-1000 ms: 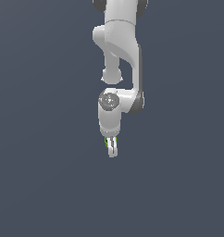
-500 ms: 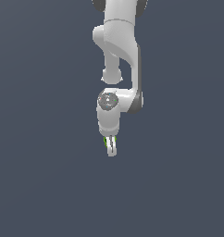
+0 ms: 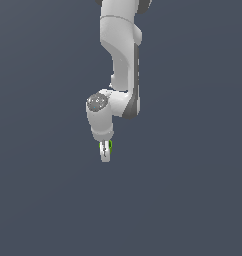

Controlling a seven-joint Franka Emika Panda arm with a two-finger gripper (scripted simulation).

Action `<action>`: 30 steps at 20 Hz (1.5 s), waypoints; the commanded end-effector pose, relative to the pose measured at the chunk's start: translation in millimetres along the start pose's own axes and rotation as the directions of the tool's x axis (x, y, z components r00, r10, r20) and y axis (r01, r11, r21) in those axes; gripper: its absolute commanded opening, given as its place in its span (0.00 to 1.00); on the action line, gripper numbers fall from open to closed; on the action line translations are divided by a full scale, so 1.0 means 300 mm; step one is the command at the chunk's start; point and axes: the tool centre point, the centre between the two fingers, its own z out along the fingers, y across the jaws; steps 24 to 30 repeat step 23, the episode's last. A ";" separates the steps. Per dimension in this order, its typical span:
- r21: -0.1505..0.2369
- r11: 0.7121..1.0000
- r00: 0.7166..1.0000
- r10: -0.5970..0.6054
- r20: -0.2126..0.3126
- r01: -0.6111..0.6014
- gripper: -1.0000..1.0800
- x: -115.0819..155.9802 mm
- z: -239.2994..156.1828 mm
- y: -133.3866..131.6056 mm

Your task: Pick up the object and move it to a goal position.

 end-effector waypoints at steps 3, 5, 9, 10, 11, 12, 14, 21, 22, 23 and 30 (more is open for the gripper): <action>0.001 1.000 1.000 0.002 0.000 -0.002 0.00 0.156 -0.019 0.092; 0.001 1.000 1.000 0.002 0.000 -0.002 0.00 0.227 -0.027 0.134; 0.001 1.000 1.000 0.002 0.000 -0.002 0.00 0.353 -0.041 0.205; 0.001 1.000 1.000 0.002 0.000 -0.002 0.00 0.380 -0.044 0.220; 0.001 1.000 1.000 0.002 0.000 -0.002 0.00 0.405 -0.046 0.233; 0.001 1.000 1.000 0.002 0.000 -0.002 0.00 0.427 -0.049 0.245; 0.001 1.000 1.000 0.002 0.000 -0.002 0.00 0.466 -0.053 0.266; 0.000 1.000 1.000 0.001 -0.001 -0.001 0.00 0.533 -0.060 0.296; 0.000 1.000 1.000 0.001 -0.001 -0.001 0.00 0.534 -0.060 0.295; 0.000 1.000 1.000 0.001 -0.001 -0.001 0.00 0.534 -0.060 0.294; 0.000 1.000 1.000 0.001 -0.001 -0.001 0.00 0.534 -0.060 0.294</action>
